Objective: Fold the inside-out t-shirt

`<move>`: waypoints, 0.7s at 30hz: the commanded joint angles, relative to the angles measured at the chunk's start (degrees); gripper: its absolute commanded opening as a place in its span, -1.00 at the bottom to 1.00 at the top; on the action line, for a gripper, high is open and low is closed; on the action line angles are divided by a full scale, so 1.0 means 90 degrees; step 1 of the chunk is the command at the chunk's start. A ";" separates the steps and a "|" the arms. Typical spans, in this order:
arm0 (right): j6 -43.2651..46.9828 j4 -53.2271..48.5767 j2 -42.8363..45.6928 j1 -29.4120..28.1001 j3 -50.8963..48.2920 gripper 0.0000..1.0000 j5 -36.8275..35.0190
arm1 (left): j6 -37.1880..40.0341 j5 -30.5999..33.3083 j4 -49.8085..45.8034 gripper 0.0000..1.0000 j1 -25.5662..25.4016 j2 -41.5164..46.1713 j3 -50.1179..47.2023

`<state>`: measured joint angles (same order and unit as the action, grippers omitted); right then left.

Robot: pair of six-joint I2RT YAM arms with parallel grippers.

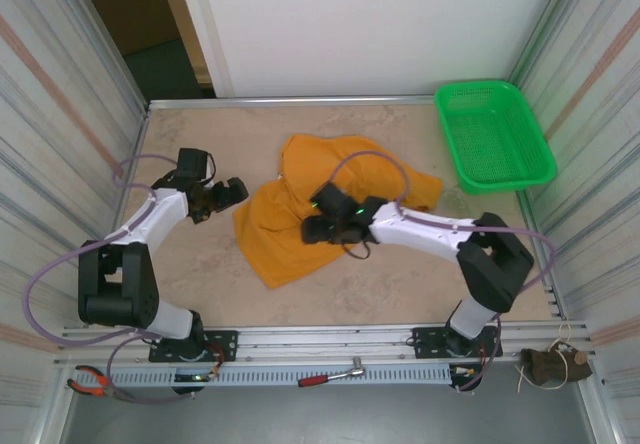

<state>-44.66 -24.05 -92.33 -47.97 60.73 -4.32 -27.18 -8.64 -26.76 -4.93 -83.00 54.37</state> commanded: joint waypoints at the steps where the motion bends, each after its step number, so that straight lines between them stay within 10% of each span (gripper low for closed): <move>1: -0.0112 -0.0363 0.0832 0.1325 -0.0582 0.66 -0.0409 | 0.0225 -0.0364 -0.0141 0.97 -0.0112 0.0326 0.0284; 9: 0.0524 -0.0645 0.1453 0.4035 -0.1020 0.69 0.0151 | -0.0035 0.0598 -0.0454 0.97 -0.1868 0.1451 -0.0252; 21: 0.0399 0.0036 0.0846 0.5585 -0.1313 0.40 0.0795 | -0.3286 0.1305 -0.0673 0.94 -0.4372 0.4743 -0.3184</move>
<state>-40.91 -25.69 -83.35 0.75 49.58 0.19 -46.26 -0.47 -33.21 -40.47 -42.59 29.32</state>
